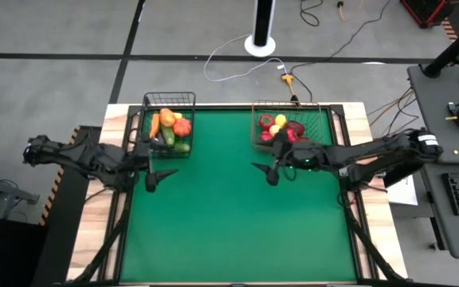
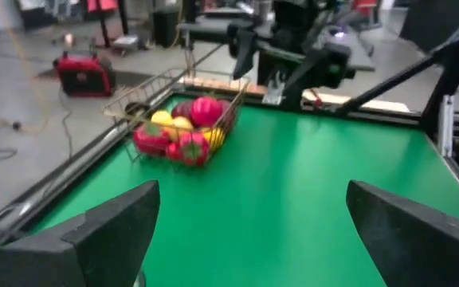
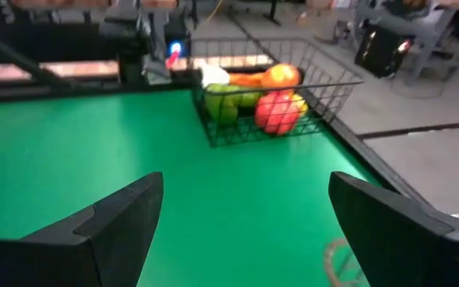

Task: Sort produce into baskets
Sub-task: Return to Home Position

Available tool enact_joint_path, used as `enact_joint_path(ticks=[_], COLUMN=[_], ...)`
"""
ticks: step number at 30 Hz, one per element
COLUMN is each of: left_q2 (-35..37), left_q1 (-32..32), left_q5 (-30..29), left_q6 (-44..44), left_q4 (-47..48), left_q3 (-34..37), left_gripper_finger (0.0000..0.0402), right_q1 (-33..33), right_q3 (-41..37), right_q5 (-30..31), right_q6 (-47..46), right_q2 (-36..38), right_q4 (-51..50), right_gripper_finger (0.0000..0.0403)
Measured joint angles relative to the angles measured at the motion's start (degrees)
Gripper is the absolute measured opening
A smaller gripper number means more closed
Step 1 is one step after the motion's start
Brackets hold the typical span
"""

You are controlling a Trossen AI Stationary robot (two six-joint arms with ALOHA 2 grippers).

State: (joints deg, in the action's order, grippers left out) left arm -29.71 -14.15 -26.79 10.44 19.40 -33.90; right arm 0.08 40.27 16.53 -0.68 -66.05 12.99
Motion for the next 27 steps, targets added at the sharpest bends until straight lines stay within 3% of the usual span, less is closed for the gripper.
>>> enact_joint_path(ticks=[10, 27], left_q2=[3.5, 25.1], left_q1=[8.8, 9.0], left_q5=[6.1, 9.0], left_q6=[-3.8, -0.8], left_q4=[-0.2, -0.4], left_q3=[4.4, 17.3], left_gripper_finger=[0.0385, 0.0385], right_q1=[-0.2, 0.3], right_q3=[-9.5, -23.8], right_q5=[0.0, -0.5], right_q6=[-1.3, -2.5], right_q2=[13.3, 25.5], right_q4=[2.9, 13.3], right_gripper_finger=[0.0350, 0.0350])
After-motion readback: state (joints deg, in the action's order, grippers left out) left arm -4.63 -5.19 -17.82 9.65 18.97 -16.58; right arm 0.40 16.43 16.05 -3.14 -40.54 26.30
